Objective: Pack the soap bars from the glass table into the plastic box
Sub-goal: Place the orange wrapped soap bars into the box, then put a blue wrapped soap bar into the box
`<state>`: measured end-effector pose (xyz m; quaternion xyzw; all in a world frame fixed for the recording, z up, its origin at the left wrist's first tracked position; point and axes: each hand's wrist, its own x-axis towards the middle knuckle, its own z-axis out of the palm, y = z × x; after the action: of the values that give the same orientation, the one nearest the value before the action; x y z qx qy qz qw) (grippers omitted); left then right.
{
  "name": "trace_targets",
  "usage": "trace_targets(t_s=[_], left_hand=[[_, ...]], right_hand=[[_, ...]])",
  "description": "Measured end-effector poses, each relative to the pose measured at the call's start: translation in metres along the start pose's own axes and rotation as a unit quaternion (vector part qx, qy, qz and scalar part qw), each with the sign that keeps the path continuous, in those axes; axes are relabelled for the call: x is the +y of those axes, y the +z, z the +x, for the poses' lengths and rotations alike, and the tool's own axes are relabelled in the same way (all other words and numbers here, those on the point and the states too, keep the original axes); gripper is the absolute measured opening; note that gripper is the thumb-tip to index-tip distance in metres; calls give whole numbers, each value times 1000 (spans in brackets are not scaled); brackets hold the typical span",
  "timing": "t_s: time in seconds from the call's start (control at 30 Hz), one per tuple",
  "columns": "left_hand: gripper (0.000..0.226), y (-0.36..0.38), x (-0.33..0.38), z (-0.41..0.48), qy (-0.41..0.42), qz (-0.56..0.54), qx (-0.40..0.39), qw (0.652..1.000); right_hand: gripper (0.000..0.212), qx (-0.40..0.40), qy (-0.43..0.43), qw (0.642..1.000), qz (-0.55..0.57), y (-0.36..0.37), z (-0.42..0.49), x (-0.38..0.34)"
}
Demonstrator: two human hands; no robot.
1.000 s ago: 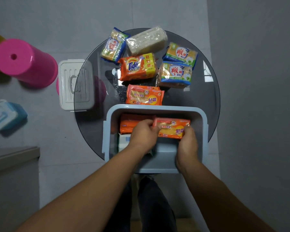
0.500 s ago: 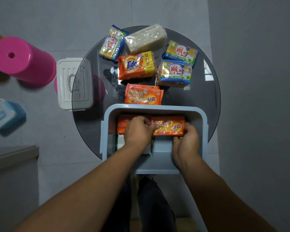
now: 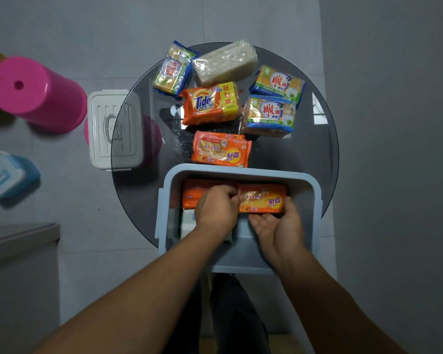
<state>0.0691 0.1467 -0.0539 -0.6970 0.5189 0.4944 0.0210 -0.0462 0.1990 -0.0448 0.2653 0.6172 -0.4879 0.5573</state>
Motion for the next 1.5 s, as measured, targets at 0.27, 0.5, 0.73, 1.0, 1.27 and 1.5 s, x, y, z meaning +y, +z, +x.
trace_targets(t_s=[0.27, 0.5, 0.73, 1.0, 1.27, 1.5], left_hand=[[30, 0, 5, 8, -28, 9, 51, 998], [30, -2, 6, 11, -30, -2, 47, 998], [24, -37, 11, -26, 26, -193, -43, 980], [13, -149, 24, -26, 95, -321, -44, 941], [36, -221, -3, 115, 42, -282, 45, 957], [71, -234, 0, 210, 64, -199, -15, 978]], right_hand=[[42, -50, 11, 998, -36, -8, 7, -8], [67, -58, 21, 987, -146, -5, -5, -21], [53, -83, -64, 944, -313, -9, -53, -55], [26, -141, -255, 865, -408, 85, -95, -74], [29, -188, -243, 820, -483, 238, -35, -35], [30, -205, -249, 817, -478, 305, 23, 6]])
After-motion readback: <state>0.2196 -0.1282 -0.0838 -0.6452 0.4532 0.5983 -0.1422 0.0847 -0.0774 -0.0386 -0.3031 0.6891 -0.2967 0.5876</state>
